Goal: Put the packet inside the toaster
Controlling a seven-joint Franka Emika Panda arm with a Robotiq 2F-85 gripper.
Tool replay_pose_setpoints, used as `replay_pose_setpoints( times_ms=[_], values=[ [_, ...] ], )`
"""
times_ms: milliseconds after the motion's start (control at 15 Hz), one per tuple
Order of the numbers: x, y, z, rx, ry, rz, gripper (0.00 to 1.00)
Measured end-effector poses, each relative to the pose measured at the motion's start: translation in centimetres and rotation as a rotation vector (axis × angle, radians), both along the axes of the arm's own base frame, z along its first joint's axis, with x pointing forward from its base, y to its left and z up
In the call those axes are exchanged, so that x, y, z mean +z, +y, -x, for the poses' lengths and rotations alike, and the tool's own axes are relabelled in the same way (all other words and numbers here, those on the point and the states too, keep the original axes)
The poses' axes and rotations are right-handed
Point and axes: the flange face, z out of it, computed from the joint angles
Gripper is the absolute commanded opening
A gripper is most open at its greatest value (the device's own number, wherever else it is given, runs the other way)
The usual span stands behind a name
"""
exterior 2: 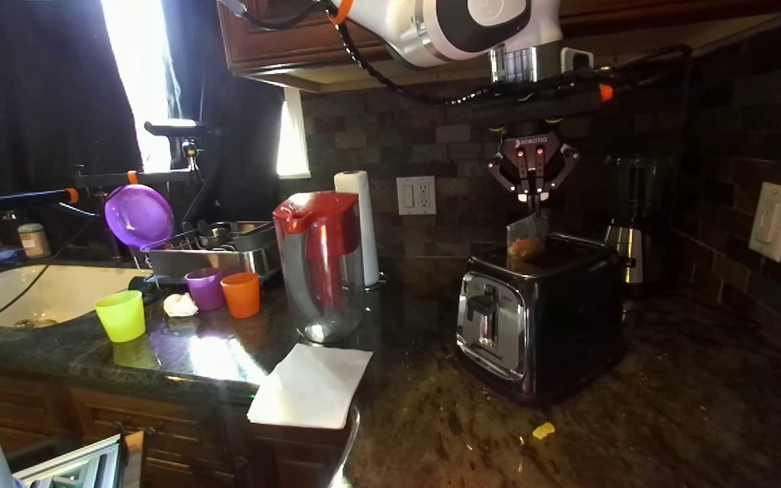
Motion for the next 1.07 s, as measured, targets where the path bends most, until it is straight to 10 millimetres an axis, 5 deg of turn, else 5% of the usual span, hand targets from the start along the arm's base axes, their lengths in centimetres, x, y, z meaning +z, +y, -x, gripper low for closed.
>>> replay_pose_setpoints(
  times_ms=[533,1067],
  values=[
    [1.2,0.0,0.5,-0.001,-0.018,0.000,1.00],
    [4.6,-0.6,5.3,-0.118,-0.073,-0.024,1.00]
  ],
)
